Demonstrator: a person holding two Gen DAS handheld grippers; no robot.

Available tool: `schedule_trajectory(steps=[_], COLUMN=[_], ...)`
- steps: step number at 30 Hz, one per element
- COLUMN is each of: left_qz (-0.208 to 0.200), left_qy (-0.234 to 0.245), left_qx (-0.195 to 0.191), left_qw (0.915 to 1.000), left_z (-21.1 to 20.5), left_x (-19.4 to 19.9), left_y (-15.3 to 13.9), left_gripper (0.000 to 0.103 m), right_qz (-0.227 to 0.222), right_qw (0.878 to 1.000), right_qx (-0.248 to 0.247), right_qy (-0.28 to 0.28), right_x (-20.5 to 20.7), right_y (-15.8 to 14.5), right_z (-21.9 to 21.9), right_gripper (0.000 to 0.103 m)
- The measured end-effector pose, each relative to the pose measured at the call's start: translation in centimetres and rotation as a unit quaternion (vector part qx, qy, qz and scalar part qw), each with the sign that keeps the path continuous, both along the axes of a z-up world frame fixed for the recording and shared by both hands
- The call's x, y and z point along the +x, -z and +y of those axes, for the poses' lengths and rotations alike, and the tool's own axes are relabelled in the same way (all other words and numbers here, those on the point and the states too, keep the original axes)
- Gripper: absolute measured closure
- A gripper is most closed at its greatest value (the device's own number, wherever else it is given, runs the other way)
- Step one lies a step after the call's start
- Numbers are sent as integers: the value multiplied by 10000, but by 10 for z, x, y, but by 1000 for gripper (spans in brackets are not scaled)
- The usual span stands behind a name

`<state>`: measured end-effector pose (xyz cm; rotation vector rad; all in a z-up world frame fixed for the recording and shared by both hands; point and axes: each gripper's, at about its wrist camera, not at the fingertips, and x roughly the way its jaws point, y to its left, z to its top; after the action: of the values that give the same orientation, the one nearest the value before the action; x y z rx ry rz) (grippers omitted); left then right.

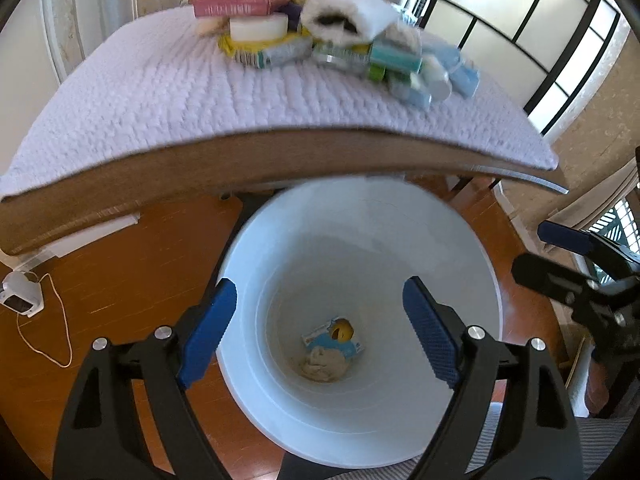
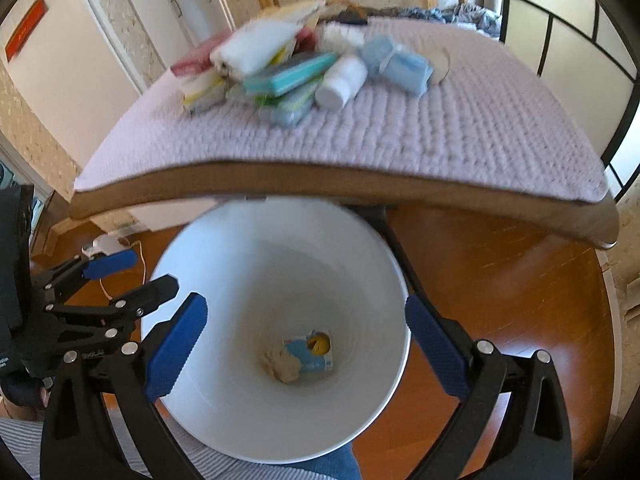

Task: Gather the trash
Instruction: 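Move both tools back over the bed toward the tape roll and white bottle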

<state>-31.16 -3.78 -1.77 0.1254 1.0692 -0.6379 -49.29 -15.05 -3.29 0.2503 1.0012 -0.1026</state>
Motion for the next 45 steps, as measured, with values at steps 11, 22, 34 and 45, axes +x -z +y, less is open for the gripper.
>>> schedule_trajectory(steps=[11, 22, 34, 45], left_qz=[-803, -897, -841, -743], left_qy=[-343, -470, -167, -253], left_qx=[-411, -277, -78, -71], left_qw=[9953, 9945, 9963, 9969], left_z=[16, 4, -23, -37], left_x=[62, 94, 109, 149], left_y=[-76, -79, -62, -46], left_gripper=[11, 11, 12, 25], right_qz=[-618, -525, -391, -411], right_qw=[9942, 9955, 9985, 9990], right_qx=[-260, -331, -369, -74], right_qy=[841, 717, 96, -140], right_x=[39, 65, 108, 144], right_y=[-45, -34, -19, -6], right_z=[-76, -68, -41, -45], right_gripper=[5, 5, 17, 26])
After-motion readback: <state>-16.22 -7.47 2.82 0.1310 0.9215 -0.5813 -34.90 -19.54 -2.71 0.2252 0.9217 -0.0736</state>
